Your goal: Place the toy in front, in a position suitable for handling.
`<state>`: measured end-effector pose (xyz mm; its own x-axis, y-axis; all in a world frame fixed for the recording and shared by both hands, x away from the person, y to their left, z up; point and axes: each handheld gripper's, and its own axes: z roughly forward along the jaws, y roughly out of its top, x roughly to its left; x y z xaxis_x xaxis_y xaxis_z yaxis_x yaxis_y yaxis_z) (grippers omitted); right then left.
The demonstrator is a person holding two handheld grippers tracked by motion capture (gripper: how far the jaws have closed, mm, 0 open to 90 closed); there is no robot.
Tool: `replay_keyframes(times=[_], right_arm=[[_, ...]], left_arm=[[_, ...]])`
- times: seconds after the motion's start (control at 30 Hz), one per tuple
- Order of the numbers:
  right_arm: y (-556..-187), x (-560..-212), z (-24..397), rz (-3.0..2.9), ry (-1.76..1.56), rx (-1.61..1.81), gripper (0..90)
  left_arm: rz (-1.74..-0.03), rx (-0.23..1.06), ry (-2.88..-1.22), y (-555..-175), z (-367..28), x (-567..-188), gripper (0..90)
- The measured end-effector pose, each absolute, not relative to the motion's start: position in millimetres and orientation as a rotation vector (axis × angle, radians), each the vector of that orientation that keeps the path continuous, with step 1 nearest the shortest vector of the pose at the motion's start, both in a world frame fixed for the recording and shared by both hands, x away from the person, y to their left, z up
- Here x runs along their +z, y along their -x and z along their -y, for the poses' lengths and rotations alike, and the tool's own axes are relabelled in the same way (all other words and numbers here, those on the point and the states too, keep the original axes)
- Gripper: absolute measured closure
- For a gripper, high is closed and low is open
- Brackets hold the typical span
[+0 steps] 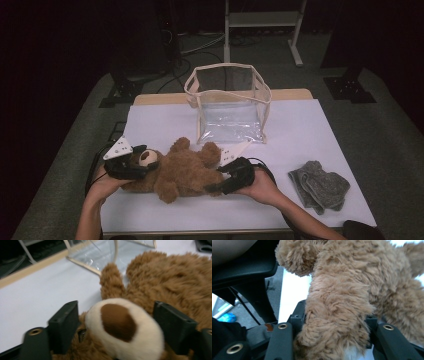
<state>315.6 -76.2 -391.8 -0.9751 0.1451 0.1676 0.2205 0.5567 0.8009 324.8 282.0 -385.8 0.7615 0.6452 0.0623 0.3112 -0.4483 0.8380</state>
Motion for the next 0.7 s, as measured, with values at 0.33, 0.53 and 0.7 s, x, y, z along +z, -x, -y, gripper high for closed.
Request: replay_keyframes(times=[0.33, 0.53, 0.7], right_arm=[[-311.7, -406.6, 81.4, 2.693, 0.318, -1.385, 51.5], [-314.2, -410.2, 81.0, 2.67, 0.334, -1.398, 51.0], [-316.8, -398.8, 88.5, 2.655, 0.355, -1.435, 51.9]], left_arm=[[-0.696, 0.358, -2.122, -326.0, -279.9, -394.2, 21.7], [-0.657, 0.439, -2.135, -316.9, -277.2, -388.2, 34.1], [-0.626, 0.492, -2.103, -318.0, -270.7, -371.6, 36.0]])
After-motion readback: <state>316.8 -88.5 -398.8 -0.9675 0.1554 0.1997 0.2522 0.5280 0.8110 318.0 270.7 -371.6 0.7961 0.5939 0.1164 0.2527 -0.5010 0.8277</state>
